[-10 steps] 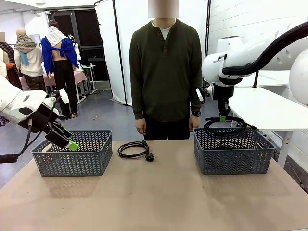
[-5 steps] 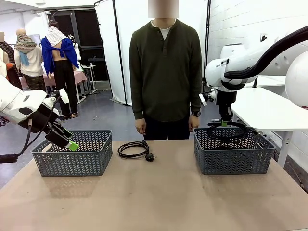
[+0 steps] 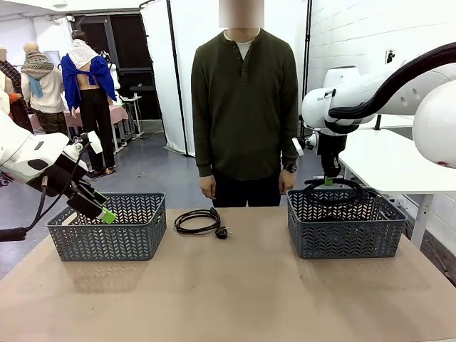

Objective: Organize the cables according to human instructions.
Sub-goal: Pick up a bundle of cables and place it in the basket indicated by the human.

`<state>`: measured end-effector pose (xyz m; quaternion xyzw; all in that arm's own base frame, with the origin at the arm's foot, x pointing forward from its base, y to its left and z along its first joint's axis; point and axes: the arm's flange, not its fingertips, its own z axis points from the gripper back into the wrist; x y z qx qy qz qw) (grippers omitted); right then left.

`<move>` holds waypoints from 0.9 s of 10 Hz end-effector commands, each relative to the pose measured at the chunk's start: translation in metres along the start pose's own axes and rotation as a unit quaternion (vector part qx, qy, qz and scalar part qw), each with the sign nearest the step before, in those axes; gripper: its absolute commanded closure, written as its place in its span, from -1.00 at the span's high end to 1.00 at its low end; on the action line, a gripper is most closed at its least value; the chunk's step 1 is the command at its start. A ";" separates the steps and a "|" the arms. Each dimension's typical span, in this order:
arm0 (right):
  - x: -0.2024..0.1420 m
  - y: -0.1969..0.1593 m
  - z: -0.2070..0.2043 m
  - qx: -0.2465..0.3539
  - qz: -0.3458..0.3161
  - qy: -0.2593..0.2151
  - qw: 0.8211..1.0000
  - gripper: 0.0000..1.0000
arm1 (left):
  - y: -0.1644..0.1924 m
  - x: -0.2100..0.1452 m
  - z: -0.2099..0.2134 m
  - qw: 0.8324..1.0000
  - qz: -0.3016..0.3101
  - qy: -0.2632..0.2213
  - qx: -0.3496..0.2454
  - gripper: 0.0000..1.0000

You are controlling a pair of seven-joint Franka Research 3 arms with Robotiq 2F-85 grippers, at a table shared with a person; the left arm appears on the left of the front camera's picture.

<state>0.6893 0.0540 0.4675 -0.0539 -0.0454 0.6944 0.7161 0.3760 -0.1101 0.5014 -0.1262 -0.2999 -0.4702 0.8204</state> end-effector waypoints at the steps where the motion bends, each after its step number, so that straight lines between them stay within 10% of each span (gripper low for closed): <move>1: 0.002 -0.012 0.000 0.007 0.016 -0.001 1.000 -1.00 | 0.003 -0.004 -0.001 1.000 -0.007 -0.007 -0.009 1.00; 3: 0.003 -0.014 -0.002 0.011 0.022 0.000 1.000 -1.00 | 0.003 -0.004 -0.001 1.000 -0.007 -0.007 -0.009 1.00; 9: 0.005 -0.017 0.000 0.016 0.019 -0.005 1.000 1.00 | 0.003 -0.004 -0.001 1.000 -0.007 -0.007 -0.009 1.00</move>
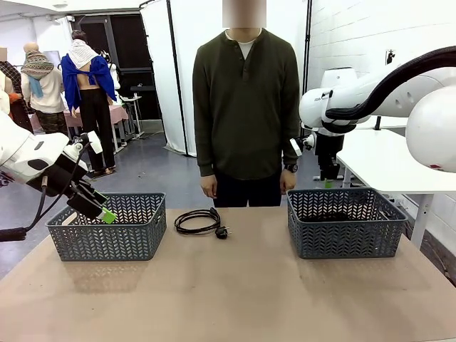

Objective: Organize the cables according to human instructions.
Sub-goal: Pick up a bundle of cables and place it in the basket indicated by the human.

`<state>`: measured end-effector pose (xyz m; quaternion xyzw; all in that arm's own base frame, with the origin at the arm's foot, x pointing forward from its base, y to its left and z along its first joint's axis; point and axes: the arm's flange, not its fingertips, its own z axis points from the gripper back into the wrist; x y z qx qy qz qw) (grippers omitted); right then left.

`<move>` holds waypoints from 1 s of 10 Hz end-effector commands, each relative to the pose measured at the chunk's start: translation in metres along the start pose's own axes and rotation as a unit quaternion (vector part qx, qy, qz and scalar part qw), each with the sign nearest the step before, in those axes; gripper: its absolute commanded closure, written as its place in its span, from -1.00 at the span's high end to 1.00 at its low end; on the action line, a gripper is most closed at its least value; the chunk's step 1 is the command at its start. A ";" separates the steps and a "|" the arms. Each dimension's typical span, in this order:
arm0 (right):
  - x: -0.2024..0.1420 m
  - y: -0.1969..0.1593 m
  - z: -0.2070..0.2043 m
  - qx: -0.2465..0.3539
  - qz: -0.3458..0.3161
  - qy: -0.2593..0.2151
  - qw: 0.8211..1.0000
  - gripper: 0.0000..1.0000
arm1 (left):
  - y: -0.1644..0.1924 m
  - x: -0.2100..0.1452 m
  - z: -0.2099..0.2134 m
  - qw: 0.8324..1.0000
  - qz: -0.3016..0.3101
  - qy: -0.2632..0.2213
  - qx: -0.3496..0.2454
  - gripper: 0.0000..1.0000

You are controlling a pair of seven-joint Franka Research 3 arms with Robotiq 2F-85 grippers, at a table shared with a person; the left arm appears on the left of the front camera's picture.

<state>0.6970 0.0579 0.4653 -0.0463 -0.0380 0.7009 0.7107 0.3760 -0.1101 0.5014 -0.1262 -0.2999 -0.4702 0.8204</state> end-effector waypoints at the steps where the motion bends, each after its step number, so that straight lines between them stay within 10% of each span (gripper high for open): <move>1: 0.000 -0.010 0.006 0.010 0.010 -0.003 1.000 1.00 | 0.003 -0.004 -0.001 1.000 -0.007 -0.007 -0.009 1.00; 10: -0.001 0.001 0.008 0.013 0.001 0.003 1.000 1.00 | 0.003 -0.004 -0.001 1.000 -0.007 -0.007 -0.009 1.00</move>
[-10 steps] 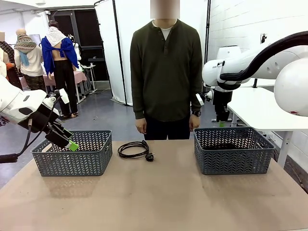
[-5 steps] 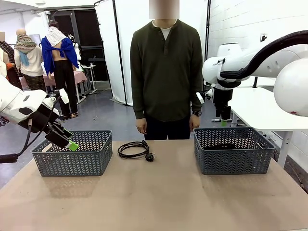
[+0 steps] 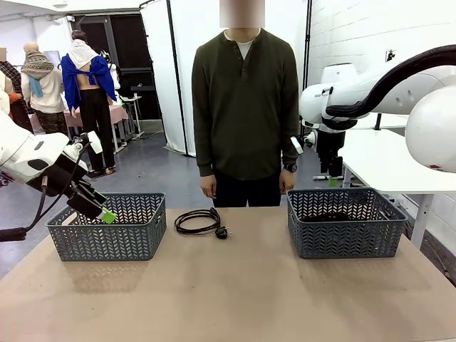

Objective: Organize the cables according to human instructions.
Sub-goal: Pick up a bundle of cables and place it in the basket indicated by the human.

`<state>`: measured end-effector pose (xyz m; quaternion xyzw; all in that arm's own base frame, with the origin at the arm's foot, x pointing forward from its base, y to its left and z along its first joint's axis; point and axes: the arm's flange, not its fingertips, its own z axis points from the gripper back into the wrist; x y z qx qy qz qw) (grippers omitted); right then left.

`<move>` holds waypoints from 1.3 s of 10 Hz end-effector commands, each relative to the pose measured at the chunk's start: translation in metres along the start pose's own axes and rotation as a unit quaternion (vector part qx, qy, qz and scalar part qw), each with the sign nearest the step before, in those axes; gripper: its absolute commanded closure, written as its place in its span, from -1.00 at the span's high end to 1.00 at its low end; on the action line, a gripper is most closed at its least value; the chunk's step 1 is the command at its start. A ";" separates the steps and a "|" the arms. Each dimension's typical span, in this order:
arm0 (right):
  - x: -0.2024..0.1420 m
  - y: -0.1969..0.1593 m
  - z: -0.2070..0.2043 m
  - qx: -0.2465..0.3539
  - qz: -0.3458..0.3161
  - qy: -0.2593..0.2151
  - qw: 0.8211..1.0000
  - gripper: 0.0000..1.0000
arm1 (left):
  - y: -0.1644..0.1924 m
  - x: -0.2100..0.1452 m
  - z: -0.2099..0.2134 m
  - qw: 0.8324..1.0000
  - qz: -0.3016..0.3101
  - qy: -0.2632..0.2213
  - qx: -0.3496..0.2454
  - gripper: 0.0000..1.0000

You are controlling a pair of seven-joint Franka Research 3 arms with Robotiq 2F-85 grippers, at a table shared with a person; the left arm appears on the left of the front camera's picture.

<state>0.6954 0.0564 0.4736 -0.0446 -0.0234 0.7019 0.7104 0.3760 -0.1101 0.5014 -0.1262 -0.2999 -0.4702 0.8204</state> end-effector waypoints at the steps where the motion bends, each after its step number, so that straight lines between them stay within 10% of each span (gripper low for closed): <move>1: 0.001 0.000 -0.001 0.001 -0.001 -0.006 1.000 1.00 | 0.003 -0.004 -0.001 1.000 -0.007 -0.007 -0.009 1.00; 13: 0.076 0.134 0.045 -0.047 -0.176 -0.122 0.976 1.00 | 0.003 -0.004 -0.001 1.000 -0.007 -0.007 -0.009 1.00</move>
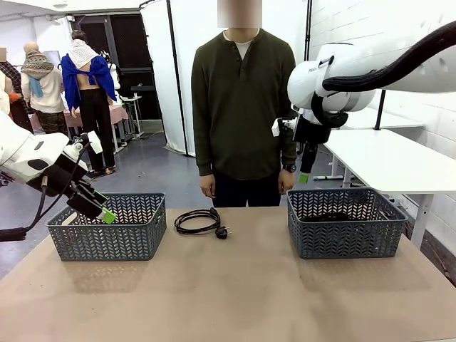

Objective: Organize the cables according to human instructions.
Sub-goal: Pick up a bundle of cables and place it in the basket indicated by the human.

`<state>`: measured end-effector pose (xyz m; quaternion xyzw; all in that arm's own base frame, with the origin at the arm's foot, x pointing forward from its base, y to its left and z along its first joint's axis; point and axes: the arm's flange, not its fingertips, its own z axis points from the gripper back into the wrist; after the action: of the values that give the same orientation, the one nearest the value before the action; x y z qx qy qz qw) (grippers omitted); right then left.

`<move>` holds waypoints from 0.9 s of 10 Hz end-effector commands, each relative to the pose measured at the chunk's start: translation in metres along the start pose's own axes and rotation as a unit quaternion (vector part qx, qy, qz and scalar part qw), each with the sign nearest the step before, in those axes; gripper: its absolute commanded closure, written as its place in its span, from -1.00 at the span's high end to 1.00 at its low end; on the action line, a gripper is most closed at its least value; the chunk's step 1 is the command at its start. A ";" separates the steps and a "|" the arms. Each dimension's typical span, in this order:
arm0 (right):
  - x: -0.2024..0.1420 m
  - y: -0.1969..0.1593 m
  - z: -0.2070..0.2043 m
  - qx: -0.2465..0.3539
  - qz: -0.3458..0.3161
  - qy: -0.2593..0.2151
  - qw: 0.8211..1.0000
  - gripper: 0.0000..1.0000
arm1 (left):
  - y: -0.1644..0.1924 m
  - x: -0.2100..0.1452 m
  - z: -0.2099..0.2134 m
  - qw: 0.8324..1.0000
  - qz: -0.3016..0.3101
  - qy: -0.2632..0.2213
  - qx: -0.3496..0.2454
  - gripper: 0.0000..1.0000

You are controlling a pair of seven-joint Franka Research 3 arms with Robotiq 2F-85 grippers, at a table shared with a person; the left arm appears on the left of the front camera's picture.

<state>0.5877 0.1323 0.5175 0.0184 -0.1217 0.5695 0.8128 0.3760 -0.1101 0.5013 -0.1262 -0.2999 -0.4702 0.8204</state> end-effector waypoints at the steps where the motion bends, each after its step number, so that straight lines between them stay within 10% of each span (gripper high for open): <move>1: -0.011 0.046 -0.008 -0.026 0.000 -0.034 0.999 1.00 | 0.003 -0.004 -0.001 1.000 -0.007 -0.007 -0.009 1.00; 9: -0.011 0.124 -0.032 0.006 0.048 -0.074 0.996 1.00 | 0.003 -0.004 -0.001 1.000 -0.007 -0.007 -0.009 1.00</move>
<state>0.4794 0.1806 0.4746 0.0448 -0.1599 0.5960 0.7856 0.3760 -0.1101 0.5013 -0.1261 -0.2999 -0.4702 0.8204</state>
